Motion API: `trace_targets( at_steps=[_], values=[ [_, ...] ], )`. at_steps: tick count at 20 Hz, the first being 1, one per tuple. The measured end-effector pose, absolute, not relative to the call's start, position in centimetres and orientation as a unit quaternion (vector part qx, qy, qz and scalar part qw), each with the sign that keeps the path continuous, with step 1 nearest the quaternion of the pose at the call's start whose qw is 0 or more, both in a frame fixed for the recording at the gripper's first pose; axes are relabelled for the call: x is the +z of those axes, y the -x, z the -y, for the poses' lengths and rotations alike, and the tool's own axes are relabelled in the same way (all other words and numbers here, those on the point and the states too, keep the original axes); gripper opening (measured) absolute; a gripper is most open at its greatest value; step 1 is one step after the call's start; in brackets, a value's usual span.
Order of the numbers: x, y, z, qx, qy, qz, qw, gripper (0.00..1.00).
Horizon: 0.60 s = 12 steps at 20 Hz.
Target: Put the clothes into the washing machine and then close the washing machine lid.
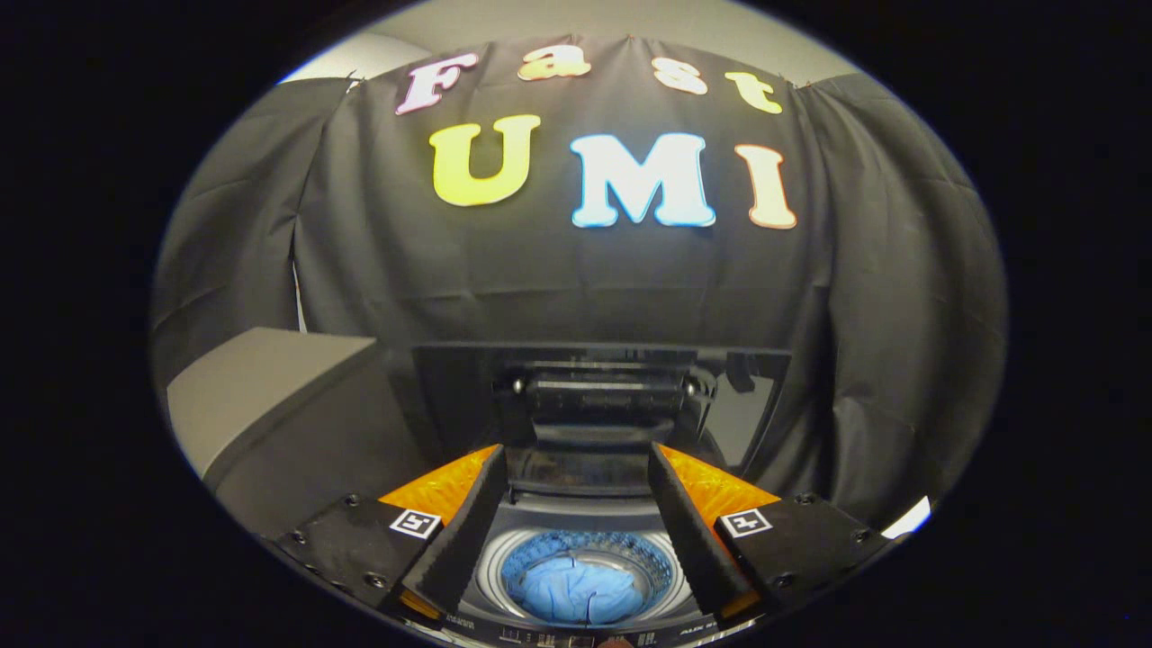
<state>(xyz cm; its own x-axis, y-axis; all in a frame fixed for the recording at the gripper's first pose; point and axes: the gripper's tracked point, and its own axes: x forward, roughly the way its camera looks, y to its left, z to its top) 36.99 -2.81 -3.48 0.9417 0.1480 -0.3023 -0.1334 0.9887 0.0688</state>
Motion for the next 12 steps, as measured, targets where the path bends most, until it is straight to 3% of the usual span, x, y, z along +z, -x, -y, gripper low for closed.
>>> trace_targets(
  at_steps=[12],
  values=[
    [1.7, -47.1, 2.3, 0.061, -0.018, -0.09, 0.994, 0.96]
  ],
)
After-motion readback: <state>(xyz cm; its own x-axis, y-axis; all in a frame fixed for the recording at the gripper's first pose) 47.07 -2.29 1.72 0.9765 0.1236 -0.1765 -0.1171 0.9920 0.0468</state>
